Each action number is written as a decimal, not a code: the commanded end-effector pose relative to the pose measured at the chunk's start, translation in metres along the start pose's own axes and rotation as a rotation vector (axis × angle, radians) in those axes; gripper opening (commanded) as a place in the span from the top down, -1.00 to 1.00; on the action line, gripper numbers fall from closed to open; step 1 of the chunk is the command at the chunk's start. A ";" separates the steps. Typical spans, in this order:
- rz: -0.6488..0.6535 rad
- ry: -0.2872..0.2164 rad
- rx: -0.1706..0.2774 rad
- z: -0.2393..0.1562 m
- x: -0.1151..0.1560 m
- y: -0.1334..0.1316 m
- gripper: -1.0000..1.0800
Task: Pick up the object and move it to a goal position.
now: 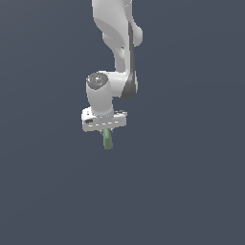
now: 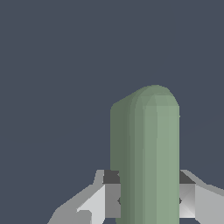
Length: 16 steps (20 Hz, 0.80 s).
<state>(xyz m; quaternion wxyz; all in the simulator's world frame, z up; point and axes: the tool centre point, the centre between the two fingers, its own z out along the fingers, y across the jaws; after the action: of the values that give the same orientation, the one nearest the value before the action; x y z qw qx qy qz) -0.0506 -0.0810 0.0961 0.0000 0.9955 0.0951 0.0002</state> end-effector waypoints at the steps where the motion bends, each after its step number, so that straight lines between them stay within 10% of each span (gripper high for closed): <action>1: 0.000 0.000 0.000 0.000 0.000 0.000 1.00; 16: 0.000 0.000 0.000 -0.046 0.021 0.035 1.00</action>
<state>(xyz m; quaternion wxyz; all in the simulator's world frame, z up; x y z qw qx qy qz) -0.0283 -0.1058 0.1339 -0.0001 0.9955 0.0953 -0.0003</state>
